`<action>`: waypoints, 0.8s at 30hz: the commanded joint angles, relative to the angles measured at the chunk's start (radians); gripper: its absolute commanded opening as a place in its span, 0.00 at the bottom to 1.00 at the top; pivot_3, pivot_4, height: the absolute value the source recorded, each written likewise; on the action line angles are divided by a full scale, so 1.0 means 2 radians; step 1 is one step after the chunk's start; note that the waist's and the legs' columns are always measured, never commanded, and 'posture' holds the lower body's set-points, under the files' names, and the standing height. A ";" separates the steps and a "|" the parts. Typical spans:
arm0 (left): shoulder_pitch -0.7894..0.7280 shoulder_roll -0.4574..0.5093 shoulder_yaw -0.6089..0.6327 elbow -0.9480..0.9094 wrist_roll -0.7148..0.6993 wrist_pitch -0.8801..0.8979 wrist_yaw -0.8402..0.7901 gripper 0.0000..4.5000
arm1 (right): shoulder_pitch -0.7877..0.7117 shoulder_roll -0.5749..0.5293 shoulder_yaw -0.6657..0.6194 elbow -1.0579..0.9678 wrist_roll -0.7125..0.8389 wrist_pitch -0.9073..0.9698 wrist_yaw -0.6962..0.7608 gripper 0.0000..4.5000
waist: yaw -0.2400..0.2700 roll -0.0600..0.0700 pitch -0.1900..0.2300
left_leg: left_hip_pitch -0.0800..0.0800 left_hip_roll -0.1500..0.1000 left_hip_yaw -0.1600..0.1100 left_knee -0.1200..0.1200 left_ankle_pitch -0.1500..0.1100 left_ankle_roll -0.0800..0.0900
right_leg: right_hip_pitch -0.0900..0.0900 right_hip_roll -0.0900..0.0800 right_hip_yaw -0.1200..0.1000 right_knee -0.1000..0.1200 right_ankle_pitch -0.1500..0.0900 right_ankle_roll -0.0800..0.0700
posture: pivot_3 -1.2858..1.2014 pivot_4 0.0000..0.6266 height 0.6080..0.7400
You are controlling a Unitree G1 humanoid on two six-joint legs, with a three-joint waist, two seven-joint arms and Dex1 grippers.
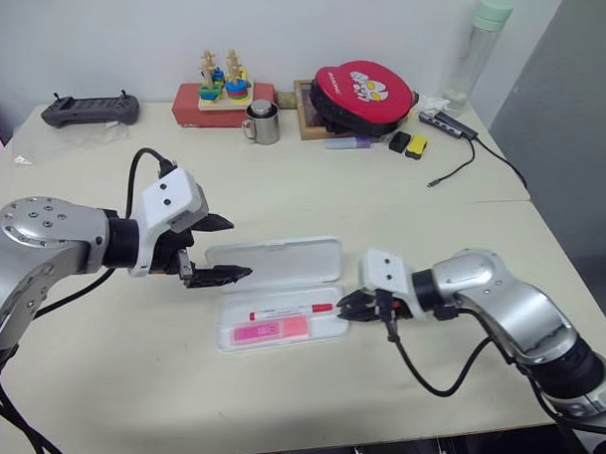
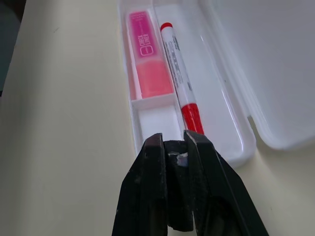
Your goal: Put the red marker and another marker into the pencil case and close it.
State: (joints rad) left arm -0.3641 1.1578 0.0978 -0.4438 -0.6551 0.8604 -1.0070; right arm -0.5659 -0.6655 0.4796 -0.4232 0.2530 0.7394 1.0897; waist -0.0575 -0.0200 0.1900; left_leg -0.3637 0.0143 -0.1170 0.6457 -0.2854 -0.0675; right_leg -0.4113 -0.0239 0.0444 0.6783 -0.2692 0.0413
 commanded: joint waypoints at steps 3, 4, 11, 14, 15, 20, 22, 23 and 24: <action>-0.010 0.011 0.002 0.003 0.018 -0.019 -0.017 1.00 | -0.009 0.010 0.021 0.001 -0.020 -0.020 -0.006 0.06 | 0.000 0.000 0.000 | 0.000 0.000 0.000 0.000 0.000 0.000 | 0.000 0.000 0.000 0.000 0.000 0.000 | 0.52 0.24 1.00; -0.015 0.010 -0.002 0.006 0.021 -0.020 -0.018 1.00 | -0.010 0.014 0.025 0.005 -0.023 -0.022 -0.007 0.06 | 0.000 0.000 0.000 | 0.000 0.000 0.000 0.000 0.000 0.000 | 0.000 0.000 0.000 0.000 0.000 0.000 | 0.52 0.24 1.00; -0.021 0.002 -0.010 0.009 0.031 -0.025 -0.018 1.00 | -0.019 0.042 0.037 0.037 -0.050 -0.041 -0.023 0.06 | 0.000 0.000 0.000 | 0.000 0.000 0.000 0.000 0.000 0.000 | 0.000 0.000 0.000 0.000 0.000 0.000 | 0.52 0.24 1.00; -0.021 0.000 -0.010 0.008 0.032 -0.024 -0.016 1.00 | -0.023 0.049 0.036 0.048 -0.058 -0.048 -0.029 0.06 | 0.000 0.000 0.000 | 0.000 0.000 0.000 0.000 0.000 0.000 | 0.000 0.000 0.000 0.000 0.000 0.000 | 0.52 0.24 1.00; -0.021 -0.001 -0.010 0.008 0.033 -0.024 -0.016 1.00 | -0.024 0.051 0.036 0.050 -0.060 -0.048 -0.028 0.06 | 0.000 0.000 0.000 | 0.000 0.000 0.000 0.000 0.000 0.000 | 0.000 0.000 0.000 0.000 0.000 0.000 | 0.52 0.24 1.00; -0.018 -0.003 -0.006 0.006 0.034 -0.022 -0.013 1.00 | -0.027 0.050 0.029 0.049 -0.056 -0.045 -0.021 0.06 | 0.000 0.000 0.000 | 0.000 0.000 0.000 0.000 0.000 0.000 | 0.000 0.000 0.000 0.000 0.000 0.000 | 0.52 0.24 1.00; -0.016 -0.004 -0.005 0.006 0.034 -0.021 -0.012 1.00 | -0.030 0.050 0.024 0.045 -0.050 -0.039 -0.019 0.06 | 0.000 0.000 0.000 | 0.000 0.000 0.000 0.000 0.000 0.000 | 0.000 0.000 0.000 0.000 0.000 0.000 | 0.52 0.24 1.00; -0.015 -0.005 -0.005 0.006 0.034 -0.021 -0.011 1.00 | -0.031 0.049 0.021 0.041 -0.045 -0.034 -0.016 0.06 | 0.000 0.000 0.000 | 0.000 0.000 0.000 0.000 0.000 0.000 | 0.000 0.000 0.000 0.000 0.000 0.000 | 0.52 0.24 1.00; -0.014 -0.006 -0.004 0.006 0.034 -0.021 -0.011 1.00 | -0.031 0.048 0.019 0.039 -0.042 -0.032 -0.014 0.06 | 0.000 0.000 0.000 | 0.000 0.000 0.000 0.000 0.000 0.000 | 0.000 0.000 0.000 0.000 0.000 0.000 | 0.52 0.24 1.00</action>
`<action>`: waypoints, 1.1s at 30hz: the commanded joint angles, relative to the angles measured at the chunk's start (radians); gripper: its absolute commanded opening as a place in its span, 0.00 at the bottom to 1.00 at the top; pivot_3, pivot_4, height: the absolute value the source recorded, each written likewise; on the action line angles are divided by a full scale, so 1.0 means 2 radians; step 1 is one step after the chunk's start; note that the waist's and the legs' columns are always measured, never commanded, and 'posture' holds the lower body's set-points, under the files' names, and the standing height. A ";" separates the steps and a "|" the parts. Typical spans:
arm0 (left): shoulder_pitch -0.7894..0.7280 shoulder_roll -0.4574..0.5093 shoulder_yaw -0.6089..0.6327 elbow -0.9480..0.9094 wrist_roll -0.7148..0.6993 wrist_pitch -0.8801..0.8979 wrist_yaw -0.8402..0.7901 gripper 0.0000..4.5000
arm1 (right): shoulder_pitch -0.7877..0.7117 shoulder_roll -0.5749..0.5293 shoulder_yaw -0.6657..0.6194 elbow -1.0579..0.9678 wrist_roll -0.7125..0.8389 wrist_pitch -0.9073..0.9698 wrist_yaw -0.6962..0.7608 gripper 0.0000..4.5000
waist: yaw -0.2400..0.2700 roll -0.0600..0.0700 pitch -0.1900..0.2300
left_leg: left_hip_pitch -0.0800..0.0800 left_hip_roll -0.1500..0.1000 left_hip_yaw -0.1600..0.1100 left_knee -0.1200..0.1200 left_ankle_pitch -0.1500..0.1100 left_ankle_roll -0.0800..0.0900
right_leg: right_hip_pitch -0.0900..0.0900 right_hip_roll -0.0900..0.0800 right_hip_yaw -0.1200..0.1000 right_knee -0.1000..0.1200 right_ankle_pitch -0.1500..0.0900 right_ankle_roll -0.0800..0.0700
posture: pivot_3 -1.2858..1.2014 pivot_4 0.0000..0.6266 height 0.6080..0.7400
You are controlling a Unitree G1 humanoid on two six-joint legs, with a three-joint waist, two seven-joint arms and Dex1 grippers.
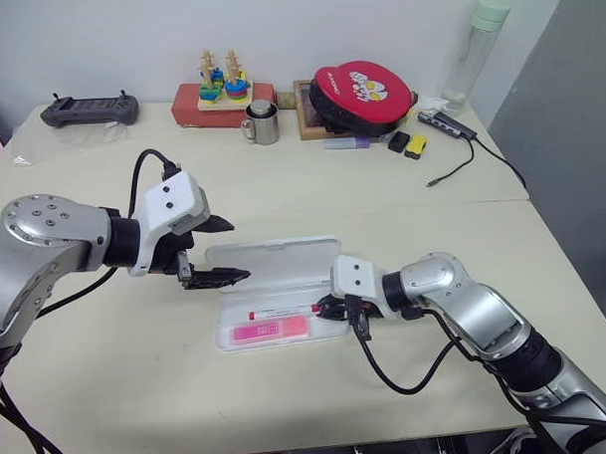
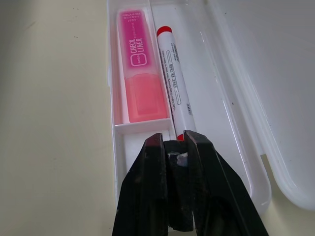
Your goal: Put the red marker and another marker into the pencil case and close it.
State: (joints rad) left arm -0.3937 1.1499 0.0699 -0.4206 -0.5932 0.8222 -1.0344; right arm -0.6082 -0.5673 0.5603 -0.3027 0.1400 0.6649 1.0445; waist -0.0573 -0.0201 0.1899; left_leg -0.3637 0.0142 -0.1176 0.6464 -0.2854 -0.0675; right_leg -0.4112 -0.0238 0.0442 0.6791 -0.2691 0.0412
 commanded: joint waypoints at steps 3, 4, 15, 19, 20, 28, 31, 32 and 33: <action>0.001 -0.004 0.008 -0.005 0.005 -0.004 0.004 1.00 | -0.008 -0.001 -0.020 -0.026 0.015 0.004 0.011 0.06 | 0.000 0.000 0.000 | 0.000 0.000 0.000 0.000 0.000 0.000 | 0.000 0.000 0.000 0.000 0.000 0.000 | 0.52 0.24 1.00; 0.000 -0.005 0.007 -0.005 0.006 -0.003 0.005 1.00 | -0.006 -0.001 -0.019 -0.027 0.014 0.004 0.011 0.13 | 0.000 0.000 0.000 | 0.000 0.000 0.000 0.000 0.000 0.000 | 0.000 0.000 0.000 0.000 0.000 0.000 | 0.52 0.24 1.00; 0.001 -0.005 0.010 -0.001 0.009 -0.005 0.001 1.00 | -0.005 0.006 -0.022 -0.030 0.012 0.012 0.001 0.75 | 0.000 0.000 0.000 | 0.000 0.000 0.000 0.000 0.000 0.000 | 0.000 0.000 0.000 0.000 0.000 0.000 | 0.52 0.24 1.00; 0.001 -0.006 0.011 -0.003 0.008 -0.003 0.001 1.00 | -0.007 0.005 -0.030 -0.034 0.015 0.017 -0.004 0.95 | 0.000 0.000 0.000 | 0.000 0.000 0.000 0.000 0.000 0.000 | 0.000 0.000 0.000 0.000 0.000 0.000 | 0.52 0.24 1.00; 0.001 -0.006 0.011 -0.003 0.009 -0.003 0.001 1.00 | -0.008 0.004 -0.035 -0.037 0.018 0.020 -0.004 0.99 | 0.000 0.000 0.000 | 0.000 0.000 0.000 0.000 0.000 0.000 | 0.000 0.000 0.000 0.000 0.000 0.000 | 0.52 0.24 1.00; 0.008 -0.012 0.037 -0.005 -0.011 0.014 0.011 1.00 | -0.022 -0.033 -0.081 -0.063 0.049 0.050 0.014 0.99 | 0.000 0.000 0.000 | 0.000 0.000 0.000 0.000 0.000 0.000 | 0.000 0.000 0.000 0.000 0.000 0.000 | 0.52 0.24 1.00; 0.007 -0.017 0.056 -0.007 -0.027 0.033 0.021 1.00 | -0.022 -0.052 -0.095 -0.067 0.060 0.054 0.021 0.99 | 0.000 0.000 0.000 | 0.000 0.000 0.000 0.000 0.000 0.000 | 0.000 0.000 0.000 0.000 0.000 0.000 | 0.52 0.24 1.00; 0.008 -0.017 0.060 -0.008 -0.030 0.037 0.024 1.00 | -0.022 -0.057 -0.098 -0.067 0.062 0.054 0.022 0.99 | 0.000 0.000 0.000 | 0.000 0.000 0.000 0.000 0.000 0.000 | 0.000 0.000 0.000 0.000 0.000 0.000 | 0.52 0.24 1.00; 0.013 -0.016 0.071 -0.012 -0.035 0.049 0.031 1.00 | -0.021 -0.067 -0.105 -0.056 0.058 0.048 0.022 0.99 | 0.000 0.000 0.000 | 0.000 0.000 0.000 0.000 0.000 0.000 | 0.000 0.000 0.000 0.000 0.000 0.000 | 0.52 0.24 1.00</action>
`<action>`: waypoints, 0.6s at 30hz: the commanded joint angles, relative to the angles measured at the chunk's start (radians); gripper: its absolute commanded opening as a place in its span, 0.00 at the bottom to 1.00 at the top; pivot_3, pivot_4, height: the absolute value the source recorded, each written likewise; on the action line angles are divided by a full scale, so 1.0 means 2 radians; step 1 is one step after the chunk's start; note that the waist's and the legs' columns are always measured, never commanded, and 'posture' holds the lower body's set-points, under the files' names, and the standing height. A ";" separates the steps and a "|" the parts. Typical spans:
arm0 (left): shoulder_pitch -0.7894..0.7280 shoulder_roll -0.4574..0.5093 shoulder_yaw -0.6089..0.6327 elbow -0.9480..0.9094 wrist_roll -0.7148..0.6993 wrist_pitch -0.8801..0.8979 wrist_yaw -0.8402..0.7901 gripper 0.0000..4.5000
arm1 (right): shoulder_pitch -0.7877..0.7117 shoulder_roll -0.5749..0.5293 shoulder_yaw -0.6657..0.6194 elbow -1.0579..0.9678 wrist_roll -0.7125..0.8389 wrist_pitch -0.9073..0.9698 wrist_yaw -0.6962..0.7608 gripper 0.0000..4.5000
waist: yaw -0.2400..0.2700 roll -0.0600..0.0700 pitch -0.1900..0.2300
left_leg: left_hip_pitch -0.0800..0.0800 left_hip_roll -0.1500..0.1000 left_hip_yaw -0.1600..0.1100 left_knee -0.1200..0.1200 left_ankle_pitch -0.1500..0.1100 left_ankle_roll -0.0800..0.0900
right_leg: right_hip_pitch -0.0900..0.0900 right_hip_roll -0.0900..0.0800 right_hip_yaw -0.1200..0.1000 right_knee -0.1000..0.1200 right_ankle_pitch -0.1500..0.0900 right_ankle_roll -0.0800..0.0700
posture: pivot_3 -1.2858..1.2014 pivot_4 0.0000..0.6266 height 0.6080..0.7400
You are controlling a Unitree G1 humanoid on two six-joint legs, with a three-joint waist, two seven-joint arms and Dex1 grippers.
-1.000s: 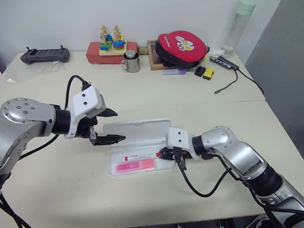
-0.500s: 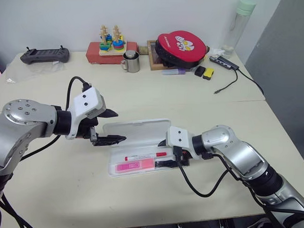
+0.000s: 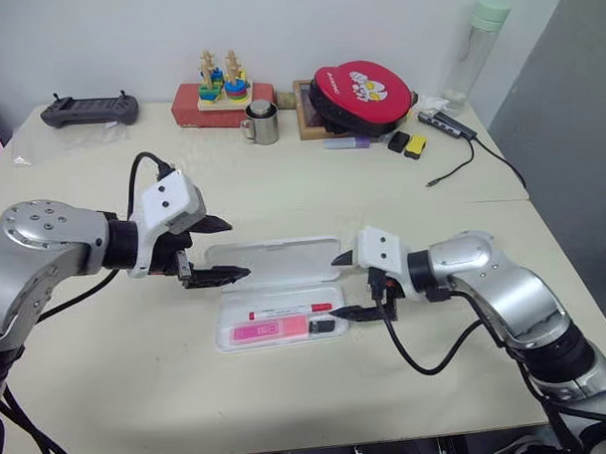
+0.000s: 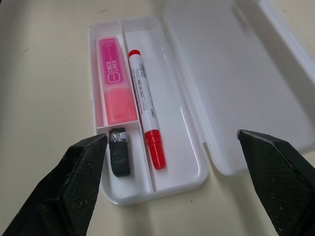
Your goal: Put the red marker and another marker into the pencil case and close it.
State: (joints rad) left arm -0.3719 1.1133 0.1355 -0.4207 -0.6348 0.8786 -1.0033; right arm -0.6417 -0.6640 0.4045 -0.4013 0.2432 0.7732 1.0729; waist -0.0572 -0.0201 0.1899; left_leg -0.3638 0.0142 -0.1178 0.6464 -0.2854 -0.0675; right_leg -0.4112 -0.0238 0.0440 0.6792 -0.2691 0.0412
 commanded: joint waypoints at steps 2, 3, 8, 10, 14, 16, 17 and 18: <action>0.013 0.006 0.056 -0.022 -0.025 0.038 0.022 1.00 | -0.004 -0.036 -0.035 0.010 0.001 -0.017 0.008 0.88 | 0.000 0.000 0.000 | 0.000 0.000 0.000 0.000 0.000 0.000 | 0.000 0.000 0.000 0.000 0.000 0.000 | 0.52 0.24 1.00; 0.022 0.010 0.067 -0.028 -0.030 0.044 0.022 1.00 | -0.003 -0.041 -0.038 0.018 0.000 -0.023 0.008 0.80 | 0.000 0.000 0.000 | 0.000 0.000 0.000 0.000 0.000 0.000 | 0.000 0.000 0.000 0.000 0.000 0.000 | 0.52 0.24 1.00; 0.054 0.023 0.106 -0.046 -0.042 0.059 0.017 1.00 | -0.003 -0.058 -0.041 0.040 -0.007 -0.047 0.011 0.50 | 0.000 0.000 0.000 | 0.000 0.000 0.000 0.000 0.000 0.000 | 0.000 0.000 0.000 0.000 0.000 0.000 | 0.52 0.24 1.00; 0.072 0.028 0.129 -0.054 -0.046 0.064 0.012 1.00 | -0.014 -0.059 -0.044 0.070 -0.017 -0.064 0.010 0.39 | 0.000 0.000 0.000 | 0.000 0.000 0.000 0.000 0.000 0.000 | 0.000 0.000 0.000 0.000 0.000 0.000 | 0.52 0.24 1.00; 0.097 0.029 0.158 -0.074 -0.057 0.073 0.014 1.00 | -0.042 -0.046 -0.041 0.131 -0.040 -0.102 0.004 0.15 | -0.001 0.000 0.000 | 0.000 0.000 0.001 0.000 0.000 0.000 | 0.000 0.000 0.001 0.000 0.000 0.000 | 0.52 0.24 1.00; 0.108 0.027 0.168 -0.084 -0.064 0.077 0.015 1.00 | -0.054 -0.034 -0.038 0.151 -0.046 -0.112 0.002 0.05 | -0.001 0.000 0.000 | 0.000 0.000 0.001 0.000 0.000 0.000 | 0.000 0.000 0.001 0.000 0.000 0.000 | 0.52 0.24 1.00; 0.114 0.028 0.172 -0.088 -0.066 0.079 0.014 1.00 | -0.059 -0.028 -0.036 0.160 -0.050 -0.118 0.002 0.01 | -0.001 0.000 0.000 | 0.000 0.000 0.001 0.000 0.000 0.000 | 0.000 0.000 0.001 0.000 0.000 0.000 | 0.52 0.24 1.00; 0.119 0.029 0.175 -0.090 -0.066 0.079 0.015 1.00 | -0.063 -0.021 -0.034 0.169 -0.053 -0.123 0.002 0.01 | -0.001 0.000 0.000 | 0.000 0.000 0.001 0.000 0.000 0.000 | 0.000 0.000 0.001 0.000 0.000 0.000 | 0.52 0.24 1.00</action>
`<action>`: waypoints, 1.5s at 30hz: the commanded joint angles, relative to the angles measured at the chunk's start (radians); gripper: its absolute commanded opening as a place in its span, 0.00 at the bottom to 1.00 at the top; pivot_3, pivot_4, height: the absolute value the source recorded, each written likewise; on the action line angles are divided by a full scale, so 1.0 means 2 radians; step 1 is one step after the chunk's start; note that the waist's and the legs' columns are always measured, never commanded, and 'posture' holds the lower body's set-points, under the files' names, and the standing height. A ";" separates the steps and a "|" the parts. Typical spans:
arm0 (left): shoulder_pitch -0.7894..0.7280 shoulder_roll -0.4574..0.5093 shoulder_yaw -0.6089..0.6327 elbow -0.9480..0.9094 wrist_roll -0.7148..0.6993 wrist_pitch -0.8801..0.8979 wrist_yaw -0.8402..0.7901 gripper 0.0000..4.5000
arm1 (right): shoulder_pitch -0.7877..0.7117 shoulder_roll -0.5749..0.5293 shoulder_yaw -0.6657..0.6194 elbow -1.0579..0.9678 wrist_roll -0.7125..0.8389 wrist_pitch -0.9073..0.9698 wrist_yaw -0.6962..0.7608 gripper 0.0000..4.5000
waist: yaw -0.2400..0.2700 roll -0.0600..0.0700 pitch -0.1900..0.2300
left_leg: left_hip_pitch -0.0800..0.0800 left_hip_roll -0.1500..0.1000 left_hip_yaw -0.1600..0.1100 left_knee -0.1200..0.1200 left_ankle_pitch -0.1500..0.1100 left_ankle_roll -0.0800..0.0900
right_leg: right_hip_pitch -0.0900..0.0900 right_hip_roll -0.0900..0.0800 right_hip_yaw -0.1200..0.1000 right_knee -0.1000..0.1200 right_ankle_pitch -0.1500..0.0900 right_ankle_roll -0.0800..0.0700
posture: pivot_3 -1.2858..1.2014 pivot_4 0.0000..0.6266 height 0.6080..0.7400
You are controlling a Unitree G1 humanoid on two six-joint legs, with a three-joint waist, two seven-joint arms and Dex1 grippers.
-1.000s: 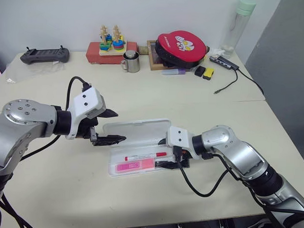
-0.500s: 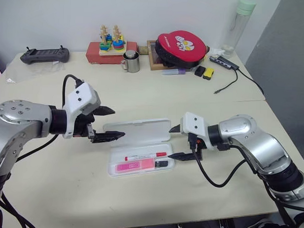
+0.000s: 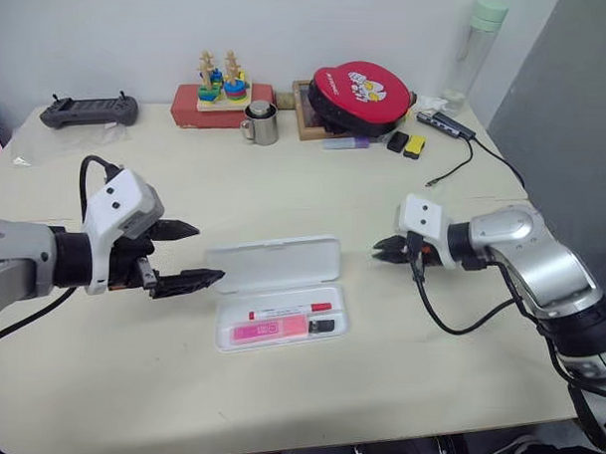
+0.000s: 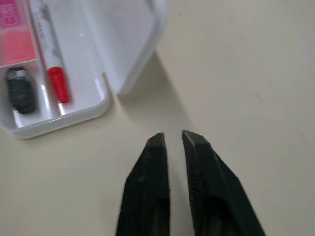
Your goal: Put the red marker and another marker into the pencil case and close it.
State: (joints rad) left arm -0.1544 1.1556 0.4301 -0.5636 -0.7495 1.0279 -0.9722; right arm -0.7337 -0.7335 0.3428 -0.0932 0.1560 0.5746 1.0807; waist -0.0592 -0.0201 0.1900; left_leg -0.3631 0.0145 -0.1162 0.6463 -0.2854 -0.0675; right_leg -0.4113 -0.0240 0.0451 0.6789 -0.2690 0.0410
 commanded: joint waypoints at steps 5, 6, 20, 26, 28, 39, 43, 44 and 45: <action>0.027 0.006 0.048 -0.022 -0.011 0.011 0.009 1.00 | -0.038 0.048 0.011 0.053 -0.030 -0.053 -0.001 0.01 | 0.000 0.000 0.000 | 0.000 0.000 0.000 0.000 0.000 0.000 | 0.000 0.000 0.000 0.000 0.000 0.000 | 0.52 0.24 1.00; 0.030 0.006 0.051 -0.024 -0.011 0.012 0.010 1.00 | -0.041 0.053 0.014 0.058 -0.035 -0.059 0.001 0.01 | 0.000 0.000 0.000 | 0.000 0.000 0.000 0.000 0.000 0.000 | 0.000 0.000 0.000 0.000 0.000 0.000 | 0.52 0.24 1.00; 0.108 -0.011 0.098 -0.030 -0.013 0.013 0.012 1.00 | -0.085 0.146 0.042 0.055 -0.042 -0.069 0.015 0.01 | 0.002 0.000 0.000 | 0.000 0.000 0.000 0.000 0.000 0.000 | 0.000 0.000 0.000 0.000 0.000 0.000 | 0.52 0.24 1.00; 0.105 -0.009 0.090 -0.024 -0.014 0.006 0.017 1.00 | -0.069 0.129 0.046 0.004 -0.032 -0.046 0.046 0.01 | 0.001 0.000 0.000 | 0.000 0.000 -0.001 0.000 0.000 0.000 | 0.000 0.000 0.000 0.000 0.000 0.000 | 0.52 0.24 1.00; 0.103 -0.009 0.085 -0.021 -0.012 0.003 0.017 1.00 | -0.059 0.122 0.049 -0.018 -0.026 -0.032 0.054 0.01 | 0.001 0.000 0.000 | 0.000 0.000 -0.001 0.000 0.000 0.000 | 0.000 0.000 0.000 0.000 0.000 0.000 | 0.52 0.24 1.00; 0.084 0.002 0.055 -0.003 -0.005 -0.012 0.019 1.00 | -0.007 0.127 0.092 -0.061 -0.031 0.005 0.039 0.01 | 0.001 0.000 0.000 | 0.000 0.000 0.000 0.000 0.000 0.000 | 0.000 0.000 0.000 0.000 0.000 0.000 | 0.52 0.24 1.00; 0.085 0.005 0.048 -0.004 -0.003 -0.013 0.017 1.00 | 0.004 0.141 0.109 -0.064 -0.037 0.014 0.022 0.01 | 0.000 0.000 0.000 | 0.000 0.000 -0.001 0.000 0.000 0.000 | 0.000 0.000 0.000 0.000 0.000 0.000 | 0.52 0.24 1.00; 0.083 0.005 0.047 -0.003 -0.002 -0.014 0.018 1.00 | 0.007 0.146 0.114 -0.066 -0.040 0.020 0.015 0.01 | 0.000 0.000 0.000 | 0.000 0.000 -0.001 0.000 0.000 0.000 | 0.000 0.000 0.000 0.000 0.000 0.000 | 0.52 0.24 1.00; 0.081 0.006 0.046 -0.003 -0.003 -0.013 0.020 1.00 | 0.009 0.148 0.116 -0.070 -0.040 0.026 0.011 0.01 | 0.000 0.000 0.000 | 0.000 0.000 -0.001 0.000 0.000 0.000 | 0.000 0.000 0.000 0.000 0.000 0.000 | 0.52 0.24 1.00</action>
State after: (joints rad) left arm 0.0243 1.1515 0.5173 -0.5683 -0.7618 1.0155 -0.9317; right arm -0.7207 -0.4480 0.5670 -0.1922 0.0864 0.6059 1.1234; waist -0.0588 -0.0196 0.1902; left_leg -0.3634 0.0146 -0.1172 0.6454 -0.2856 -0.0680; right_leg -0.4124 -0.0242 0.0444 0.6791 -0.2688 0.0407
